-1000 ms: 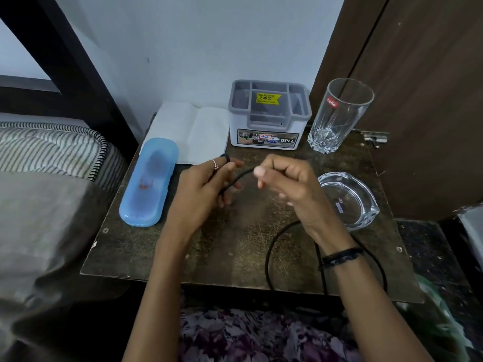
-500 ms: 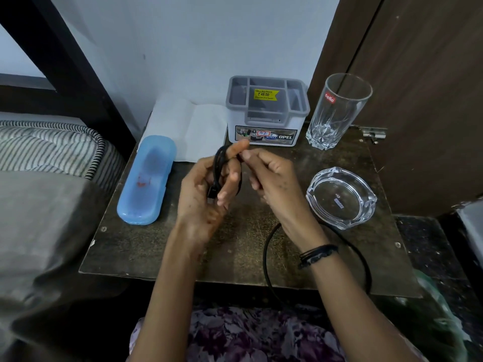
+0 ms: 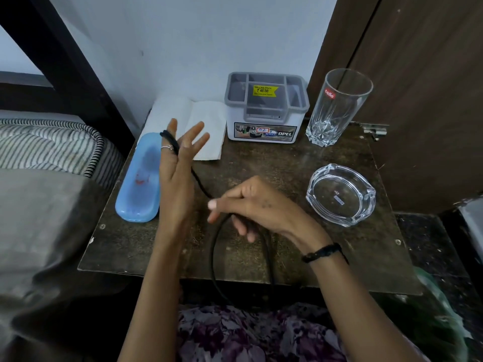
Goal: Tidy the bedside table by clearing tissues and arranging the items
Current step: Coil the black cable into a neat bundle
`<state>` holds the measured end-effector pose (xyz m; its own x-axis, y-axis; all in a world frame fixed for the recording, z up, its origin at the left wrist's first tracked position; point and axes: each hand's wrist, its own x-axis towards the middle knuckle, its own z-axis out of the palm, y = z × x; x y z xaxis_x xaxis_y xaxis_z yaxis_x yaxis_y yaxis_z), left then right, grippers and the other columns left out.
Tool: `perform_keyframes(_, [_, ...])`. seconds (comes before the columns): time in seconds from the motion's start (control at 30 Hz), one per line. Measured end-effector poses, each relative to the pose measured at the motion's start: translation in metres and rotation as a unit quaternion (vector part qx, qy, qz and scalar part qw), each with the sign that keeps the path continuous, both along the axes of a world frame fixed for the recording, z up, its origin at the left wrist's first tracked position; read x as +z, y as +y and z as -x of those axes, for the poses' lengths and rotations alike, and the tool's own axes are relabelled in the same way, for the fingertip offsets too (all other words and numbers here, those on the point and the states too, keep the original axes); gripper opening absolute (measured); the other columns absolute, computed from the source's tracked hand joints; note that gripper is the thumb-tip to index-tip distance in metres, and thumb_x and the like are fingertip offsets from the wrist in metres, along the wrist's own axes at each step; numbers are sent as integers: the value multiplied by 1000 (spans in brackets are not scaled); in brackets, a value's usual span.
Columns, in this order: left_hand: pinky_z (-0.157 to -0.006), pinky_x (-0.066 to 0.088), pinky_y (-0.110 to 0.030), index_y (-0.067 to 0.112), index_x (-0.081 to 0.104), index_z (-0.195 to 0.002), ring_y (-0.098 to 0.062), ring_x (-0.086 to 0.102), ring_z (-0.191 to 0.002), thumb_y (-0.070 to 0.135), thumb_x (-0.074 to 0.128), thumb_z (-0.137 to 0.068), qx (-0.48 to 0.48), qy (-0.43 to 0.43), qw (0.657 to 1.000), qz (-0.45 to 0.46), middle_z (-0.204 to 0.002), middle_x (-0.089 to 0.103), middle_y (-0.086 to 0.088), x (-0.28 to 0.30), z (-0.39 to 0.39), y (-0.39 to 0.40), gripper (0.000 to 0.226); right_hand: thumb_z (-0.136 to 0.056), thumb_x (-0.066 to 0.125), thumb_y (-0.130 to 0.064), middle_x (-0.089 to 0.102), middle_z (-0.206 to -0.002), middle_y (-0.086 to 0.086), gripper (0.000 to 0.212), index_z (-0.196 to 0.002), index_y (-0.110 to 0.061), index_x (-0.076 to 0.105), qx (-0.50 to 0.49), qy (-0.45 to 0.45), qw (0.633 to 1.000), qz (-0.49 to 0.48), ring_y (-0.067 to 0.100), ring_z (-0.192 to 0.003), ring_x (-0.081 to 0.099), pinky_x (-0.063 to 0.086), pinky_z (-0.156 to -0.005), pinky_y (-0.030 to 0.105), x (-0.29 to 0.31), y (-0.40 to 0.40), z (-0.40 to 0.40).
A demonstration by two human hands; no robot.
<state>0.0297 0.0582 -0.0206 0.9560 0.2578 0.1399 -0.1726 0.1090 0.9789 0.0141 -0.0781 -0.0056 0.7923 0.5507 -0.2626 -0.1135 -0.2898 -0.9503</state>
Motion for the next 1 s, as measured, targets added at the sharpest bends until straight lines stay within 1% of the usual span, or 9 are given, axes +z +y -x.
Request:
perform_keyframes(0.07, [-96, 46, -25, 21, 37, -131, -3, 64, -101, 22, 37, -99, -22, -12, 996, -91, -110, 66, 14, -4, 1, 5, 33, -89, 58, -23, 48, -35, -5, 26, -69, -9, 70, -42, -7, 996, -75, 5, -25, 35, 27, -32, 16, 8, -3, -2])
perform_keyframes(0.17, [-76, 49, -18, 33, 52, -110, 3, 64, -75, 25, 44, -94, -73, 10, 979, -189, -76, 70, 15, -8, -1, 5, 20, -83, 58, -30, 43, -34, -8, 25, -64, -15, 66, -118, 26, 975, -188, 2, -25, 26, 17, -30, 14, 10, -9, -7])
perform_keyframes(0.33, [-47, 37, -13, 21, 56, -59, -13, 45, -41, 24, 48, -93, -145, 28, 973, -177, -40, 51, 1, 1, 4, -3, 35, -80, 51, -24, 50, -45, -7, 17, -82, -12, 64, -145, 84, 948, -270, 2, -33, 31, 17, -36, 17, 6, -17, -11])
perform_keyframes(0.47, [-40, 29, -12, 16, 57, -62, -7, 36, -38, 17, 60, -88, -175, 22, 964, -199, -39, 41, 4, -1, 5, 1, 26, -72, 52, -17, 63, -57, -3, 19, -82, -12, 67, -156, 141, 924, -320, 5, -48, 52, 39, -44, 15, 4, -21, -10])
perform_keyframes(0.6, [-43, 31, -20, -5, 43, -64, -9, 38, -43, 24, 59, -89, -73, 17, 977, -198, -47, 40, -4, -6, 0, 4, 42, -77, 57, -3, 67, -64, -4, 13, -78, -14, 63, -153, 35, 966, -207, 2, -61, 61, 49, -62, 15, 3, -24, -16])
perform_keyframes(0.7, [-45, 41, -18, 6, 45, -55, -12, 46, -37, 21, 53, -92, -87, 67, 988, -110, -40, 47, -1, -5, -1, 4, 40, -82, 63, -2, 72, -77, 0, 14, -81, -15, 70, -244, -124, 959, -65, 3, -74, 66, 51, -75, 16, -6, -23, -19])
perform_keyframes(0.8, [-59, 49, -22, 21, 40, -51, -12, 40, -32, 23, 42, -94, -235, 108, 966, 6, -37, 40, 3, -3, 1, 6, 43, -81, 69, -16, 74, -90, -4, 12, -92, -15, 75, -332, -195, 923, -4, 3, -89, 67, 51, -86, 22, -13, -21, -18])
perform_keyframes(0.9, [-62, 51, -16, 23, 50, -52, -6, 37, -29, 25, 37, -92, -305, 100, 931, 174, -35, 39, 8, 7, 8, -9, 42, -83, 67, -22, 73, -100, -5, 21, -103, -17, 72, -317, -236, 917, 60, 1, -93, 64, 47, -84, 13, -14, -18, -15])
perform_keyframes(1.0, [-61, 53, -15, 15, 73, -67, -1, 45, -33, 19, 40, -83, -235, 61, 909, 340, -40, 49, 9, 15, 8, -21, 37, -84, 65, -20, 73, -93, -1, 18, -101, -21, 72, -249, -257, 919, 163, 8, -86, 64, 49, -74, 23, -15, -11, -12])
